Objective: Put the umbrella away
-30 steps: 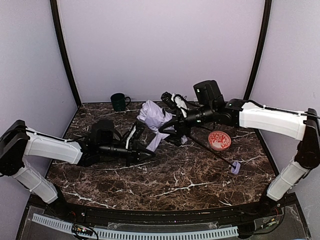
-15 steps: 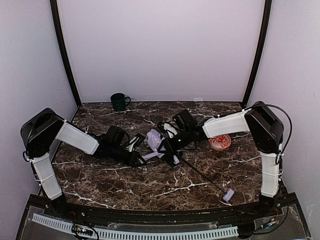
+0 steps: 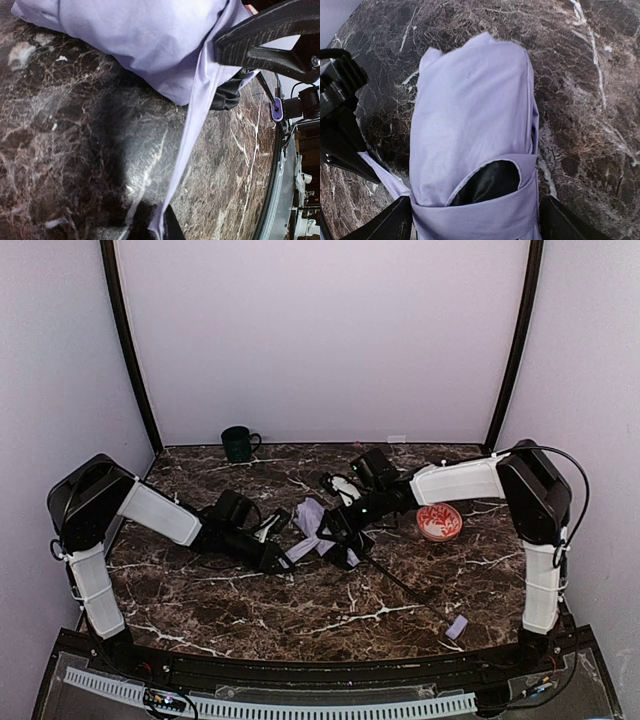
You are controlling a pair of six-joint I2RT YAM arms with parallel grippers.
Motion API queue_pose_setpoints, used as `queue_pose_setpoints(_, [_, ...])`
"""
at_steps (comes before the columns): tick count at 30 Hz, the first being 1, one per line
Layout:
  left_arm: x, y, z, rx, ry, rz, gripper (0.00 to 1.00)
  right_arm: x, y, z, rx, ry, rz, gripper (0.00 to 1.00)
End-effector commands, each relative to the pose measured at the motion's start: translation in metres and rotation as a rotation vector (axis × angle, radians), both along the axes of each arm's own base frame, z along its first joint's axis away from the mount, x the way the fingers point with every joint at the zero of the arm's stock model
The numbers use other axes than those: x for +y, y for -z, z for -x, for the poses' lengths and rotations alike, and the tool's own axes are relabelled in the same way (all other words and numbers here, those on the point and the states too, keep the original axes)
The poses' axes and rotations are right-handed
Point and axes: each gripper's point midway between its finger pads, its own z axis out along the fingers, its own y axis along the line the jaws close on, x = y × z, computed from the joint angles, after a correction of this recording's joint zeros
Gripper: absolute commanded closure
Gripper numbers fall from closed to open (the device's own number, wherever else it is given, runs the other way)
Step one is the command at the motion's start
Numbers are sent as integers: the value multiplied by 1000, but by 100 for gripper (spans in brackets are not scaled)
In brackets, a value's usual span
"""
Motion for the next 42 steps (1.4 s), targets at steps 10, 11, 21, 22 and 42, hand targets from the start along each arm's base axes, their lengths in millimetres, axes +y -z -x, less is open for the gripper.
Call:
queue_pose_setpoints(10, [18,25,17,83,-2,-99,100,-17,-51,6,-239,43,185,0])
queue_pose_setpoints(11, [18,25,17,81,0,-98,100,-18,-44,9,-235,45,204,0])
queue_pose_setpoints(21, [22,17,18,43,-4,-97,100,-17,19,25,-177,59,305,2])
queue_pose_setpoints(22, [22,17,18,42,-3,-95,100,-19,24,24,-178,67,316,3])
queue_pose_setpoints(42, [6,-35,27,-180,81,15,100,-2,-67,5,-121,67,-106,100])
